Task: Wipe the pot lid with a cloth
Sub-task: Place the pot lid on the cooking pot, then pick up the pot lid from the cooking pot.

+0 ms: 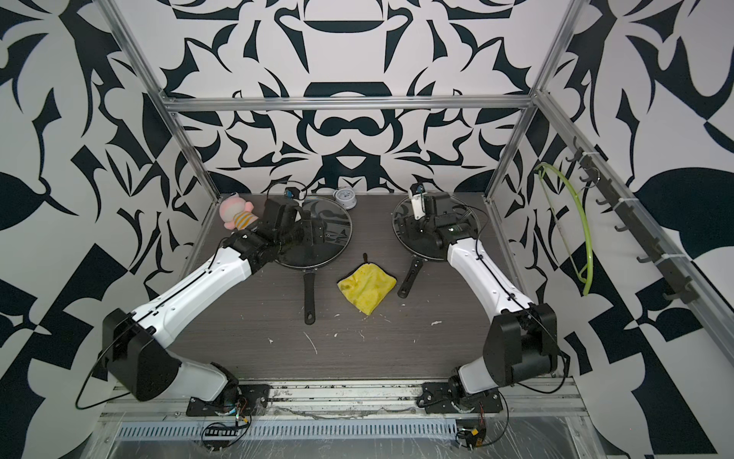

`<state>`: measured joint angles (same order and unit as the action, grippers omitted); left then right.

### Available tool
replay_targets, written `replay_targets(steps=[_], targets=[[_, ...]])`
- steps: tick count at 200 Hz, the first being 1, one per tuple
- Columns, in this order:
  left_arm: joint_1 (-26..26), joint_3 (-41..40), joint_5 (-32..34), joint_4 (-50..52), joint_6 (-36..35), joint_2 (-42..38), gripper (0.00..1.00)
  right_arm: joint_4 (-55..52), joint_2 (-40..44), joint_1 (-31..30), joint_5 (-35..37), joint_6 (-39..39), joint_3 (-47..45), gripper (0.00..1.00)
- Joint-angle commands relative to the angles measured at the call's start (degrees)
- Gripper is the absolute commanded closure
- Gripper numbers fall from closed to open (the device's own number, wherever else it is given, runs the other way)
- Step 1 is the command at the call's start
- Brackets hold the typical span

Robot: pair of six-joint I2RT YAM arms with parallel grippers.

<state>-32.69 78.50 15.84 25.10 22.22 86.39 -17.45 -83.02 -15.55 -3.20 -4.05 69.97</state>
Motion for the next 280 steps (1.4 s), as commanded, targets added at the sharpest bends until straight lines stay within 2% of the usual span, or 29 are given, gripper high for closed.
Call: replay_targets(steps=[1,44,83,115,119,143,174,197,211,262,280], targets=[[1.7,6.6,4.1,9.4,1.0,5.3,0.01,3.8,3.8,-3.9,-1.2,-2.7,-2.3,0.1],[4.6,17.9,4.0,15.0,1.6,16.3,0.01,6.3,7.3,-9.6,-3.2,-1.0,-7.4,0.1],[7.7,22.6,1.0,15.0,3.3,22.5,0.08,7.2,8.7,-10.1,-1.7,0.3,-10.2,0.09],[8.3,26.6,-0.4,16.2,2.8,27.3,0.14,7.3,8.8,-10.1,-1.5,0.5,-10.4,0.09],[8.3,26.9,-0.6,16.3,2.6,27.9,0.18,7.3,8.8,-10.1,-1.6,0.5,-10.4,0.09],[8.3,28.7,-0.9,17.9,2.3,30.8,0.23,7.4,8.4,-10.1,-1.3,0.6,-10.2,0.09],[8.3,28.6,-1.2,18.0,2.6,31.7,0.36,7.5,8.2,-10.1,-0.8,0.5,-10.3,0.09],[8.4,28.0,-1.1,17.7,2.5,32.2,0.4,7.5,8.2,-10.1,-0.4,0.3,-10.3,0.1],[8.6,27.8,-1.1,17.6,2.5,32.7,0.47,7.5,8.2,-10.2,-0.6,0.3,-10.2,0.1],[9.5,28.7,-0.7,17.9,2.2,34.3,0.47,7.5,8.1,-10.1,-0.6,0.3,-10.0,0.1],[9.8,29.7,-0.5,18.8,1.8,35.4,0.44,7.5,8.3,-10.1,-0.3,0.3,-10.0,0.1]])
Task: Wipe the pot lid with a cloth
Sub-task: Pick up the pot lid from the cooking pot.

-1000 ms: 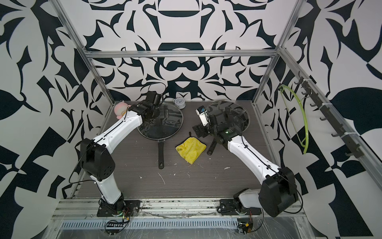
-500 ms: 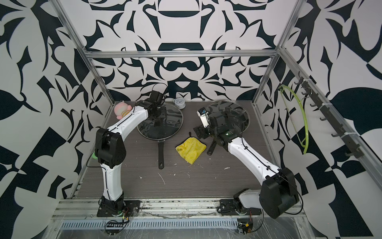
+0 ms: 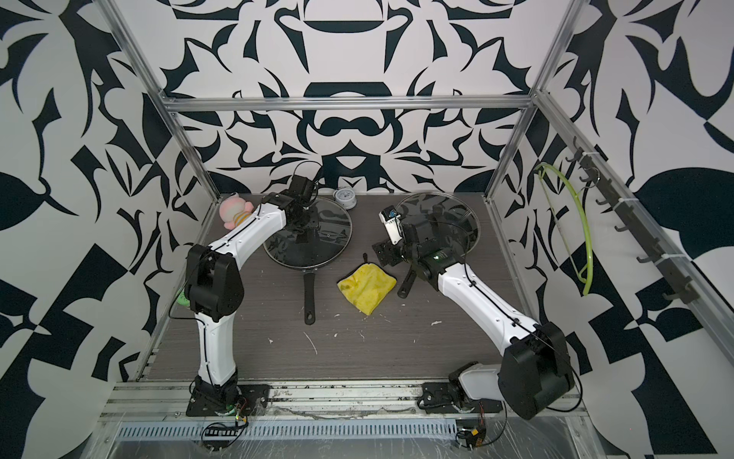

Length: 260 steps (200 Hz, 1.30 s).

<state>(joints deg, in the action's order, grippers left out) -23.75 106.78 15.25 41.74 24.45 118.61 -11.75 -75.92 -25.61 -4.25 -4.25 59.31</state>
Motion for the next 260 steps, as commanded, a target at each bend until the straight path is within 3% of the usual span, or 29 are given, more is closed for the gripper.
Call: replay_targets(steps=[1,72,84,100,133,167,194,260], targets=[[0.9,1.5,0.0,2.2,-0.4,3.2,0.44,1.7,1.2,-0.1,0.7,0.5,0.7,0.1],[0.9,7.7,-1.6,11.1,-3.0,5.4,0.59,1.7,2.1,-0.1,1.6,0.3,0.6,0.11],[0.9,8.5,-2.5,12.3,-3.0,5.8,0.58,1.6,2.0,-0.1,1.7,0.1,0.7,0.11],[0.9,8.7,-3.1,12.9,-2.4,5.9,0.49,1.7,2.0,-0.1,1.5,0.1,0.8,0.11],[0.6,7.8,-4.7,12.9,-1.5,4.9,0.48,1.6,1.9,-0.1,1.3,0.5,0.9,0.12],[0.6,6.9,-4.8,12.4,-2.0,5.2,0.65,1.7,1.3,-0.1,1.2,0.5,0.9,0.12],[0.6,7.1,-4.5,12.0,-2.2,5.2,1.0,1.8,1.3,-0.1,1.0,0.9,1.0,0.12],[0.7,5.0,-2.9,3.4,-3.8,-3.7,1.0,1.9,0.9,-1.4,-1.2,1.3,1.0,0.13]])
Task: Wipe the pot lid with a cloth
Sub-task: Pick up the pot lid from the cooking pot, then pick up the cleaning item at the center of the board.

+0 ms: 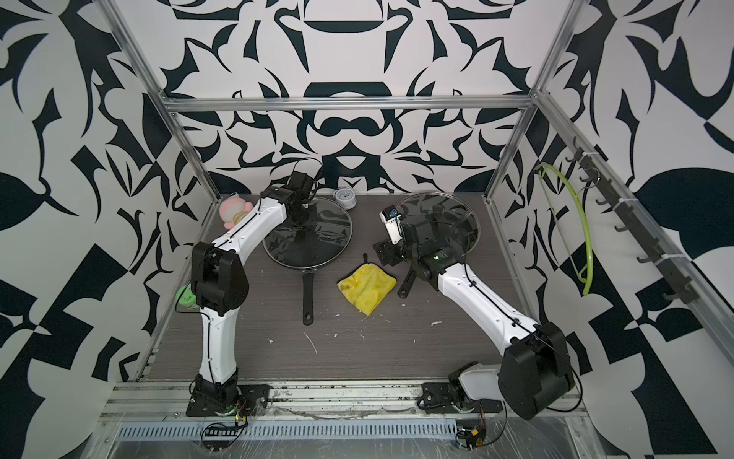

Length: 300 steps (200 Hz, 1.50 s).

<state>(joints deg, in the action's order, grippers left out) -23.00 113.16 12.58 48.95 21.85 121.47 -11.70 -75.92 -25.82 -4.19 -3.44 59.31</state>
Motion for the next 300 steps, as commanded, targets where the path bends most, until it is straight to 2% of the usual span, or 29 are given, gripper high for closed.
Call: replay_targets(steps=[1,85,130,160,200,239,276,293,300], targets=[[0.0,-1.4,-0.2,-4.0,-1.2,-6.7,1.0,1.8,0.9,-1.2,-1.2,0.5,1.0,0.13],[0.5,-5.9,-2.2,-9.7,0.7,-18.7,1.0,3.2,-1.8,-5.3,-1.5,0.3,-1.0,0.13],[5.1,-13.1,-15.8,-14.7,6.4,-26.3,1.0,4.8,-6.0,-10.3,-0.5,2.4,-2.8,0.13],[8.8,-19.5,-23.0,-19.1,10.4,-32.6,1.0,4.2,-10.1,-13.3,2.7,5.1,-3.0,0.13],[14.1,-26.7,-32.2,-24.8,15.7,-40.5,1.0,1.0,-15.7,-13.6,6.6,10.6,-2.4,0.14],[17.0,-30.3,-37.1,-28.1,19.3,-44.8,1.0,-4.1,-21.1,-13.6,7.9,12.0,0.2,0.14],[17.5,-31.4,-40.6,-30.7,21.5,-46.4,1.0,-8.4,-26.8,-13.8,7.8,12.9,3.5,0.13],[17.5,-31.9,-41.0,-31.4,21.9,-46.9,1.0,-11.2,-29.4,-14.0,9.2,13.5,5.4,0.18],[17.5,-32.1,-41.0,-31.4,21.9,-47.0,1.0,-12.5,-30.5,-14.1,9.9,13.9,6.1,0.23]])
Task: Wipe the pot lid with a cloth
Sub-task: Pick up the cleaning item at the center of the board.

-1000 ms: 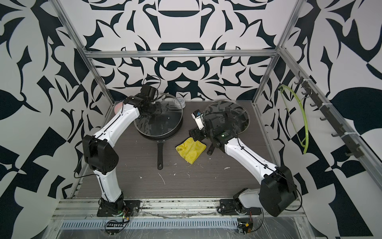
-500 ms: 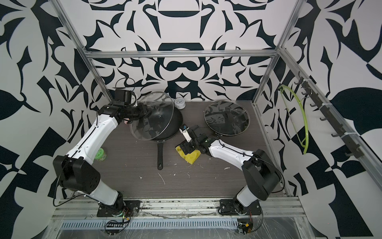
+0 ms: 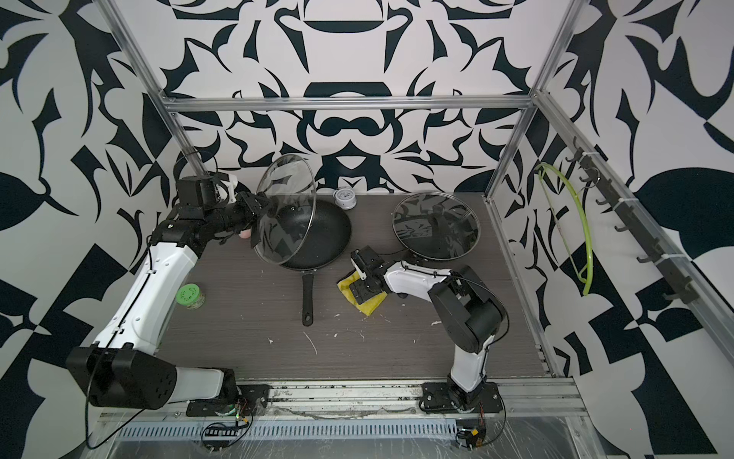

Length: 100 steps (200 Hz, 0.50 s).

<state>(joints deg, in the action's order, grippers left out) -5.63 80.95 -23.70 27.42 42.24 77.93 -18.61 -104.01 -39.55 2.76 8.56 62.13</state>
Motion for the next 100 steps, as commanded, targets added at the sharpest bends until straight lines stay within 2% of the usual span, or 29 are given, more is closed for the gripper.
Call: replay_targets(steps=[1,13,32,49,76,100], targets=[[0.1,0.1,-4.8,-9.9,1.5,-3.5,1.0,-5.7,-2.5,-0.4,3.0,1.9,3.3,0.24],[0.1,-0.2,-4.9,-10.0,1.5,-3.6,1.0,-7.3,-3.6,-0.4,3.7,2.6,4.1,0.38],[0.1,-0.6,-5.1,-10.3,1.8,-3.5,1.0,-7.9,-3.9,-0.5,3.2,3.6,3.9,0.67],[0.1,-0.9,-6.6,-11.4,2.6,-3.0,1.0,-7.9,-3.6,-0.5,1.9,4.0,3.9,1.0],[0.1,-1.8,-11.5,-15.5,6.1,-1.4,1.0,-4.4,0.5,-0.5,0.0,3.8,2.6,1.0],[0.0,-2.2,-17.9,-19.5,10.8,1.2,1.0,4.3,8.2,-0.6,-2.3,3.2,-1.9,1.0]])
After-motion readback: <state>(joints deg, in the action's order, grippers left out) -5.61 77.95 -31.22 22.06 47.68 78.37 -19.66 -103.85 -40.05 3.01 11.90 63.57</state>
